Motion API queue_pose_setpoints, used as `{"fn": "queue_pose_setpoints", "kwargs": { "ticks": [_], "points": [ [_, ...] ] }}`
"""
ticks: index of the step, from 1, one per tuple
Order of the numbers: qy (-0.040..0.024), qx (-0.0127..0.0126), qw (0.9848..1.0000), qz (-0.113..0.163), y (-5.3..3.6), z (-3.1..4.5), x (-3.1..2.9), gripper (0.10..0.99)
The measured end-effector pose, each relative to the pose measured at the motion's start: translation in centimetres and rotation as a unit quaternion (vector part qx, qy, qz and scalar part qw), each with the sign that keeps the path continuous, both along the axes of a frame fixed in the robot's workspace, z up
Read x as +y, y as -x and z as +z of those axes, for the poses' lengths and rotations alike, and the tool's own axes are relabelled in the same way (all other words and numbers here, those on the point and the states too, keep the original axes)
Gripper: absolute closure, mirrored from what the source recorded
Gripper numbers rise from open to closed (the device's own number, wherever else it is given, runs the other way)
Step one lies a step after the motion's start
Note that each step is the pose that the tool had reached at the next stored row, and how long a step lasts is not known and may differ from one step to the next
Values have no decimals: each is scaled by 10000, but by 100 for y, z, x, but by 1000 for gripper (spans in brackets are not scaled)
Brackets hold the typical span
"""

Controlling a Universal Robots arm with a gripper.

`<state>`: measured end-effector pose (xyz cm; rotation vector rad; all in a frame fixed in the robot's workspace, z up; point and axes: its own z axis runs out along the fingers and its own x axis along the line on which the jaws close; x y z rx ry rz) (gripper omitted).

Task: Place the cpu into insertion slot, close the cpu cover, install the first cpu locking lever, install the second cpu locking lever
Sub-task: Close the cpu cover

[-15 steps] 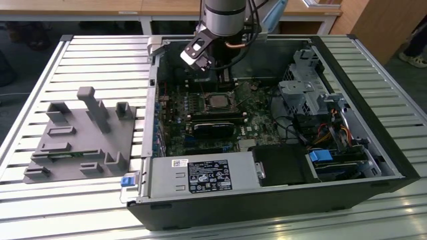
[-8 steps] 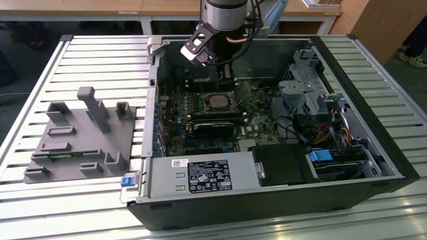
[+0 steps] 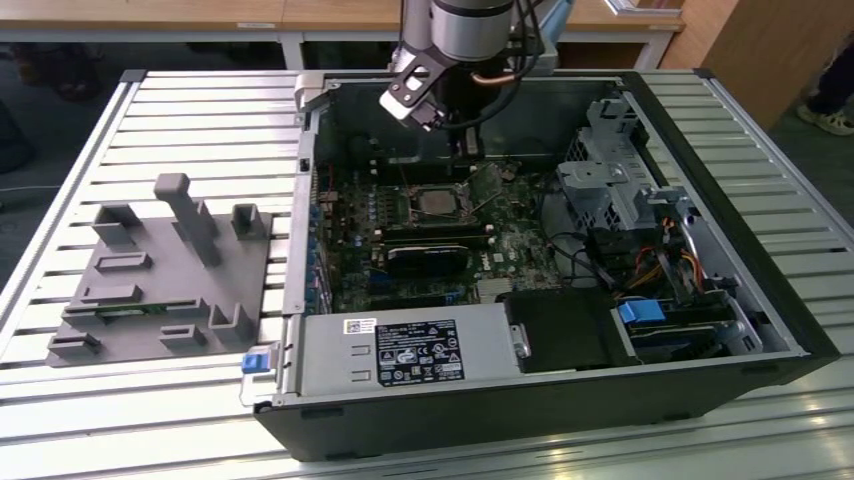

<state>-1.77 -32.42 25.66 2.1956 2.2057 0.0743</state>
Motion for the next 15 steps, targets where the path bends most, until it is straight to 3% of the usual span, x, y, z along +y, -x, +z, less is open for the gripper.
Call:
{"fn": "queue_pose_setpoints", "kwargs": {
  "ticks": [5, 10, 15],
  "points": [
    [0, 0, 10000, 0, -90, 3, 0, 980],
    [0, 0, 10000, 0, -112, 62, 0, 980],
    [0, 0, 10000, 0, -186, 63, 0, 980]
  ]
}}
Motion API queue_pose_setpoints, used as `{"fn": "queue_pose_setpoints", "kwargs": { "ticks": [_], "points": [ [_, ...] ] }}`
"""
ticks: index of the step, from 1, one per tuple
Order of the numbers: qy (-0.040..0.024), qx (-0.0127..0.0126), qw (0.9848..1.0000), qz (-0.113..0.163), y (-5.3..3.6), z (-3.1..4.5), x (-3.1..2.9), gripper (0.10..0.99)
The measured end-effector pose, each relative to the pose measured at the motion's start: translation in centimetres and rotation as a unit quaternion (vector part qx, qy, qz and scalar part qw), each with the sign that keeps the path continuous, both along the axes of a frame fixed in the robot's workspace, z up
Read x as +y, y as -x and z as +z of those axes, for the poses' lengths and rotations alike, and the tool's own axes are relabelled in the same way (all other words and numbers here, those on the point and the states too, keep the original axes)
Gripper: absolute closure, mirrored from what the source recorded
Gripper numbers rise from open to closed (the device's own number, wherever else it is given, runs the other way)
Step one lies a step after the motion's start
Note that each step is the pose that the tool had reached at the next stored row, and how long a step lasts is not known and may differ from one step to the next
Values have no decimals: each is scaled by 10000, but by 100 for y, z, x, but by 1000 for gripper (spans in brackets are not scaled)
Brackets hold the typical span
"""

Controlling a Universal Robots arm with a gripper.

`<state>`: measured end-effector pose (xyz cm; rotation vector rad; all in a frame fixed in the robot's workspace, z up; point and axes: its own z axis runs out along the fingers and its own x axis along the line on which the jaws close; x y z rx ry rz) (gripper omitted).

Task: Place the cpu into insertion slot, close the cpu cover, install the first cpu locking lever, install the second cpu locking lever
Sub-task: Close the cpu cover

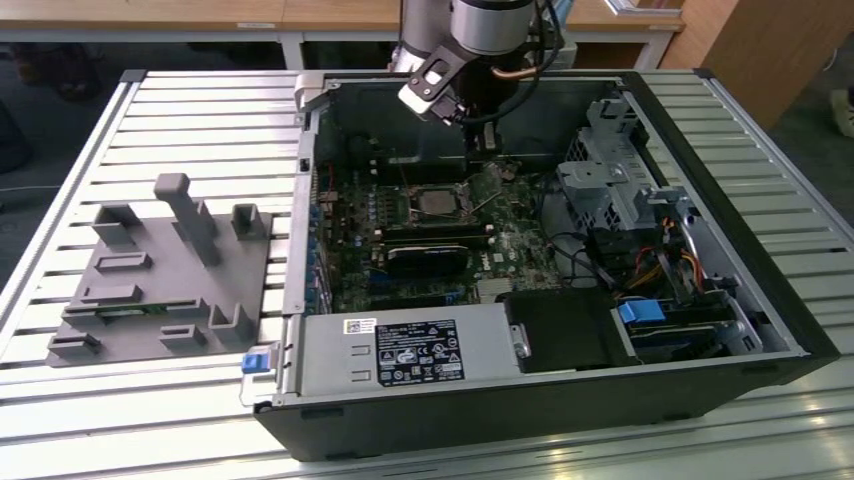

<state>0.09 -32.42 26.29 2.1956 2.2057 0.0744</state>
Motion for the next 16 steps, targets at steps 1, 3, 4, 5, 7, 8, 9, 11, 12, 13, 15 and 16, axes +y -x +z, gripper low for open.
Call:
{"fn": "queue_pose_setpoints", "kwargs": {
  "ticks": [1, 3, 4, 5, 7, 8, 9, 11, 12, 13, 15, 16],
  "points": [
    [0, 0, 10000, 0, -18, 0, 0, 980],
    [0, 0, 10000, 0, -49, 0, 0, 980],
    [0, 0, 10000, 0, -63, 0, 0, 980],
    [1, 1, 10000, 0, -78, 0, 0, 980],
    [1, 1, 10000, 0, -107, 0, 0, 980],
    [0, 1, 10000, 0, -123, 0, 0, 980],
    [1, 1, 10000, 0, -142, 0, 0, 980],
    [0, 2, 10000, 0, -174, -2, 1, 980],
    [0, 3, 10000, 0, -187, -2, 1, 980],
    [0, 5, 10000, 0, -198, -3, 2, 980],
    [1, 10, 10000, 0, -212, -5, 3, 980],
    [1, 13, 10000, 0, -219, -6, 3, 980]
  ]
}}
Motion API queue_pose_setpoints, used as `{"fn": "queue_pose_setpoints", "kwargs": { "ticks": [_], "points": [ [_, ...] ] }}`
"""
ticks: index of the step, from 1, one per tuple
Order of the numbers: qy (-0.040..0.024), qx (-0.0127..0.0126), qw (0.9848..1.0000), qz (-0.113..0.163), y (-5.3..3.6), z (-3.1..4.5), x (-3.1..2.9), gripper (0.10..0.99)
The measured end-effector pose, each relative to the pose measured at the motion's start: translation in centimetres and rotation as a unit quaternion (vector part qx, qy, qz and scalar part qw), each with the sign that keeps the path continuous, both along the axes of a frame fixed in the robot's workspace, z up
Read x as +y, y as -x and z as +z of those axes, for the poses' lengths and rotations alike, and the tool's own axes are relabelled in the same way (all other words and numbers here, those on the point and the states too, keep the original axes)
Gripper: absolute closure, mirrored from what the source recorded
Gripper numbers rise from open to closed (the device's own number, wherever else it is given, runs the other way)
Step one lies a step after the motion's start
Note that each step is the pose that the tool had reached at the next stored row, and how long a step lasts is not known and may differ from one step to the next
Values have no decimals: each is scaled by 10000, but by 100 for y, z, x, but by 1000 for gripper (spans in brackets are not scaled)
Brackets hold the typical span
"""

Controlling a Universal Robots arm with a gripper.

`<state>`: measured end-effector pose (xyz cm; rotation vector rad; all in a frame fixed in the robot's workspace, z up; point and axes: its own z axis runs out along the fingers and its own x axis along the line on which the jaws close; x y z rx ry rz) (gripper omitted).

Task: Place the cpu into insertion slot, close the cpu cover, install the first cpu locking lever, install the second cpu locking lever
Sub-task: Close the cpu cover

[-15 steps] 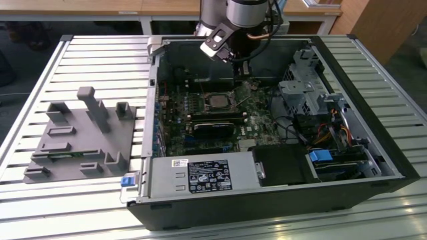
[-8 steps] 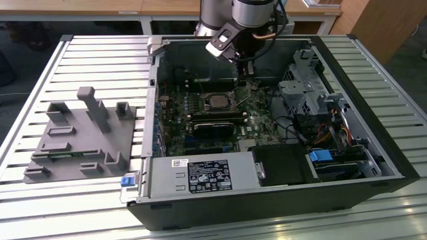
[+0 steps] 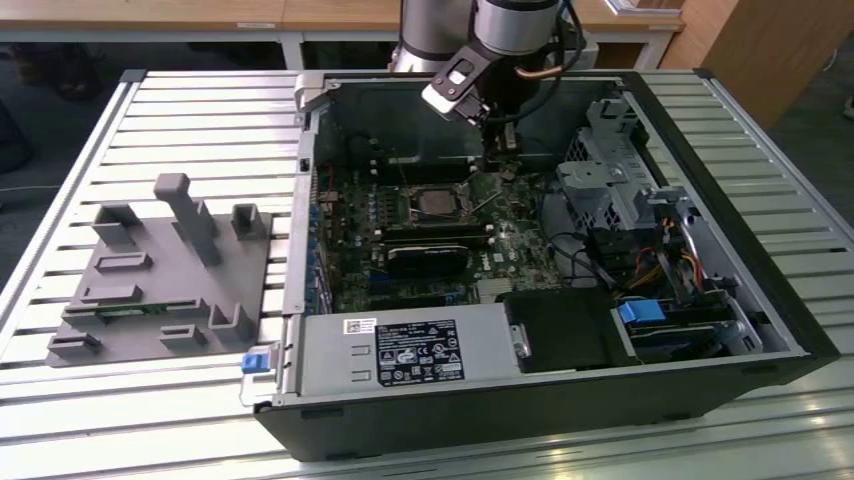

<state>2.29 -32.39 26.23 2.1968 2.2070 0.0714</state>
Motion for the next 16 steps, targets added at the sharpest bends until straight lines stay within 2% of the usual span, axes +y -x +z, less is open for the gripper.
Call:
{"fn": "queue_pose_setpoints", "kwargs": {
  "ticks": [5, 16],
  "points": [
    [0, 13, 10000, 0, -47, -5, 1, 980],
    [0, 17, 10000, 0, -133, -6, 4, 980]
  ]
}}
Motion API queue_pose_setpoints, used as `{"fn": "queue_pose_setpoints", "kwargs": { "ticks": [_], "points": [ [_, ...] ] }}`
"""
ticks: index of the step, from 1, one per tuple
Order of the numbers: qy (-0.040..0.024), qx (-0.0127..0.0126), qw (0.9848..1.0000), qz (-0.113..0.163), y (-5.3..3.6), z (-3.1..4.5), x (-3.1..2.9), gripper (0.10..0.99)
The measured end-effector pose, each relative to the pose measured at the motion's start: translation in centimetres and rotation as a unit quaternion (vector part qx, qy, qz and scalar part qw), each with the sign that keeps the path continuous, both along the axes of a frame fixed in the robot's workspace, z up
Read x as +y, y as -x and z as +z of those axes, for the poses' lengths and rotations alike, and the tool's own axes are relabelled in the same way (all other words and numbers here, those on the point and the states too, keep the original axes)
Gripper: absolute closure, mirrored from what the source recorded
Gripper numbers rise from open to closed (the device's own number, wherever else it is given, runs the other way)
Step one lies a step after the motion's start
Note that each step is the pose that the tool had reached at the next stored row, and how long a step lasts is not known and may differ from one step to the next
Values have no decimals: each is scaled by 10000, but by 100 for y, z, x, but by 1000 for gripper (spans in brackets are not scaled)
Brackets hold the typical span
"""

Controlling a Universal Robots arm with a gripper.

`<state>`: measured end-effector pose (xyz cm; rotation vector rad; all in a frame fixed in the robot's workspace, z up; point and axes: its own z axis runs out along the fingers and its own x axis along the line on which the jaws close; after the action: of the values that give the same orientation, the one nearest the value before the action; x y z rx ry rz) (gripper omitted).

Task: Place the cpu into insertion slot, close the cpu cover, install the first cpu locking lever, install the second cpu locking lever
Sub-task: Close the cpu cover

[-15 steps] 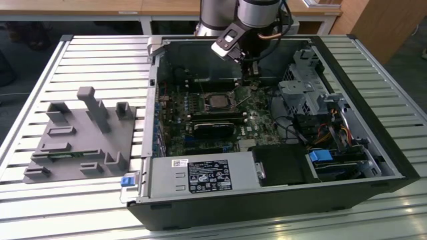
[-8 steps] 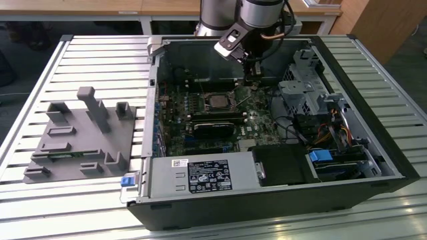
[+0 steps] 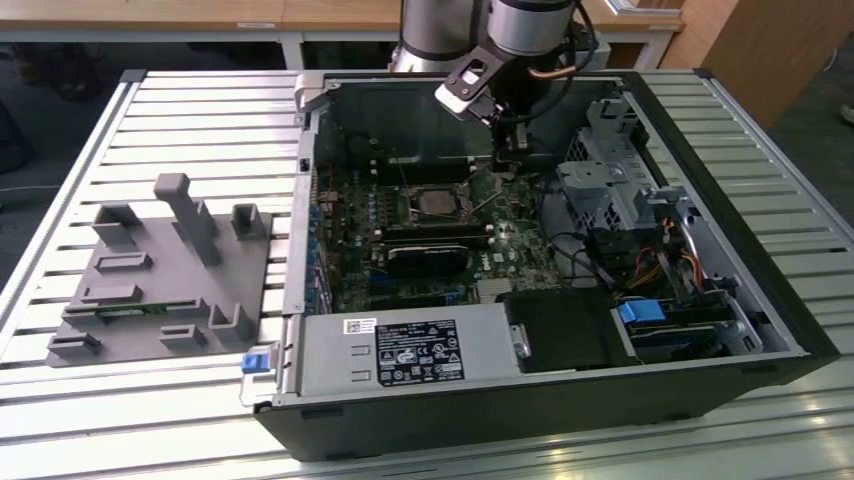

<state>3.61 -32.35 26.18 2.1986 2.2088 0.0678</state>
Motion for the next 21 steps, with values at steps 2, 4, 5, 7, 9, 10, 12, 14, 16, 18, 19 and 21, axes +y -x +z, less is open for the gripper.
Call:
{"fn": "queue_pose_setpoints", "kwargs": {
  "ticks": [2, 4, 5, 7, 9, 10, 12, 14, 16, 18, 19, 21],
  "points": [
    [0, 1, 10000, 0, -12, 0, 0, 980],
    [0, 2, 10000, 0, -21, 0, 0, 980],
    [0, 2, 10000, 0, -24, 0, 0, 980],
    [0, 2, 10000, 0, -32, 0, 0, 980],
    [0, 3, 10000, 0, -42, 0, 0, 980],
    [0, 4, 10000, 0, -49, 0, 0, 980],
    [0, 7, 10000, 0, -64, 0, 0, 980],
    [-1, 11, 10000, 0, -80, -1, 0, 980],
    [0, 20, 10000, 0, -103, -2, 1, 980],
    [0, 29, 10000, 1, -127, -5, 3, 980],
    [0, 33, 10000, 5, -137, -8, 5, 980],
    [0, 37, 10000, 25, -152, -14, 9, 980]
  ]
}}
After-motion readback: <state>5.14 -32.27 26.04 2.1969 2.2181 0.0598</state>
